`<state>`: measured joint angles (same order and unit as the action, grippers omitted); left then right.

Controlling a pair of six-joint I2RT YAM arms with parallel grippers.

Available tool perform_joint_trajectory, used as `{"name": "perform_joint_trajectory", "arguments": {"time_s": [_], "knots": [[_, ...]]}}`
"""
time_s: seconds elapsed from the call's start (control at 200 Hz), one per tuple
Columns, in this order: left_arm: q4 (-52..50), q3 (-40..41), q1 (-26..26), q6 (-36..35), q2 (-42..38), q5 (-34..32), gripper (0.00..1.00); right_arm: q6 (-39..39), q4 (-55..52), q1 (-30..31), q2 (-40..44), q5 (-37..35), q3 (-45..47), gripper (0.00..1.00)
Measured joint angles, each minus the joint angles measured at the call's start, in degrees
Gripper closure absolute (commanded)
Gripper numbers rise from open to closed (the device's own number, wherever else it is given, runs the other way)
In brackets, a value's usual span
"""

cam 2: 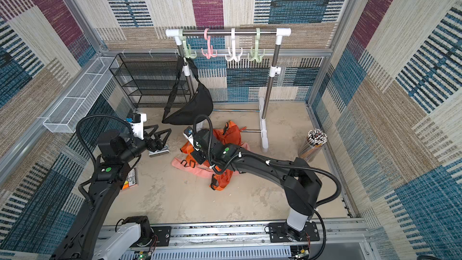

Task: Hang the bag on a hook
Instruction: Adjust the bag at the bag.

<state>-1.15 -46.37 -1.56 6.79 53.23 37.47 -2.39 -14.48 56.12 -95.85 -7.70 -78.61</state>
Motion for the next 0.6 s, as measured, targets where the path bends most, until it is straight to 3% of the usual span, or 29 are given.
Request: {"name": "perform_joint_trajectory", "arguments": {"time_s": [0.12, 0.301, 0.421, 0.511, 0.551, 0.601], "knots": [[0.42, 1.20, 3.41, -3.61, 0.02, 4.94, 0.16, -1.49, -0.66, 0.02, 3.58, -0.39, -1.92, 1.00], [1.27, 3.58, 13.92, -10.25, 0.94, 6.03, 0.16, -2.93, -1.68, -0.24, 8.39, -0.31, -2.93, 1.00], [2.67, 3.96, 18.53, -11.43, 4.85, 1.97, 0.28, -3.65, -1.64, -0.33, 9.75, 0.35, -3.85, 1.00], [5.11, 3.96, 20.31, -11.34, 7.80, -1.14, 0.64, -3.85, -2.08, -0.63, 9.79, 1.27, -3.82, 1.00], [5.68, 3.85, 20.48, -11.37, 8.72, -2.32, 1.00, -3.89, -2.10, -0.87, 9.88, 1.33, -3.56, 1.00], [5.64, 3.17, 20.46, -11.39, 9.27, -4.07, 1.00, -3.87, -2.10, -1.16, 10.21, 1.86, -3.04, 1.00]]}}
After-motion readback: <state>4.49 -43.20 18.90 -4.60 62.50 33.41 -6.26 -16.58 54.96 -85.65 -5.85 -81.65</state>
